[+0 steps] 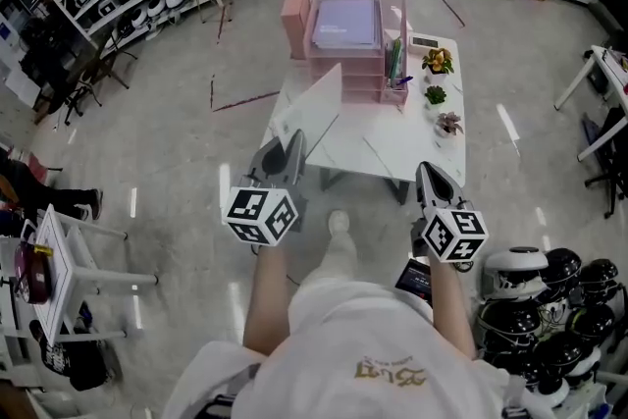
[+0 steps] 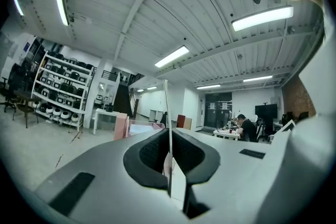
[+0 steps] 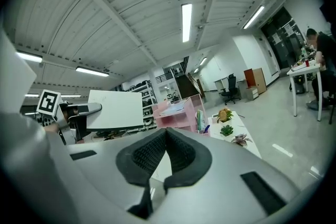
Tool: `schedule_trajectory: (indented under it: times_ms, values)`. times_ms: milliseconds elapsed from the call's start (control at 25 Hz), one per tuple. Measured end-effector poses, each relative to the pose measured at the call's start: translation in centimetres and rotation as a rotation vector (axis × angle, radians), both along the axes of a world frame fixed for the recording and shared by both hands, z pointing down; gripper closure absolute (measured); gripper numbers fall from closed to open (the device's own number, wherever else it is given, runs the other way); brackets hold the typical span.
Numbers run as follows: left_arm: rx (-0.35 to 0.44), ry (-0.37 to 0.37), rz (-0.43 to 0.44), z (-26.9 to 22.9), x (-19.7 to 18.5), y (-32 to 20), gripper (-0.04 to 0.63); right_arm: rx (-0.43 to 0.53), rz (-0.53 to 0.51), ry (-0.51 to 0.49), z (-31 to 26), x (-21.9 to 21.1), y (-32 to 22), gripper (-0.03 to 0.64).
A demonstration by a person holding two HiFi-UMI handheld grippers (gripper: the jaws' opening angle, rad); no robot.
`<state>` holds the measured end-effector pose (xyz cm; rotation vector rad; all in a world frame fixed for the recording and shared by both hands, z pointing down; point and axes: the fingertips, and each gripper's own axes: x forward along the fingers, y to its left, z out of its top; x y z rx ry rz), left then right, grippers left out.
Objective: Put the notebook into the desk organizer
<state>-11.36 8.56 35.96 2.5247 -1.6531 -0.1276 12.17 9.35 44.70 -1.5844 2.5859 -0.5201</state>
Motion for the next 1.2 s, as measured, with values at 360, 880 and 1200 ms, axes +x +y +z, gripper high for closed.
schedule_trajectory:
  times_ms: [360,880,1200]
  values:
    - [0.049,-0.018,0.042,-2.5,-1.2,-16.6,0.569,-0.027,0.065,-0.037,0.3,0.0,-17.4,0.607]
    - [-0.003,-0.040,0.186,-1.2,-2.5,-34.9,0.569,-0.121,0.202,-0.025,2.0,-1.4,-33.3,0.607]
    - [0.005,-0.089,0.170,0.5,-1.8,-38.0,0.569,-0.155,0.213,0.002,3.5,-1.0,-35.7,0.607]
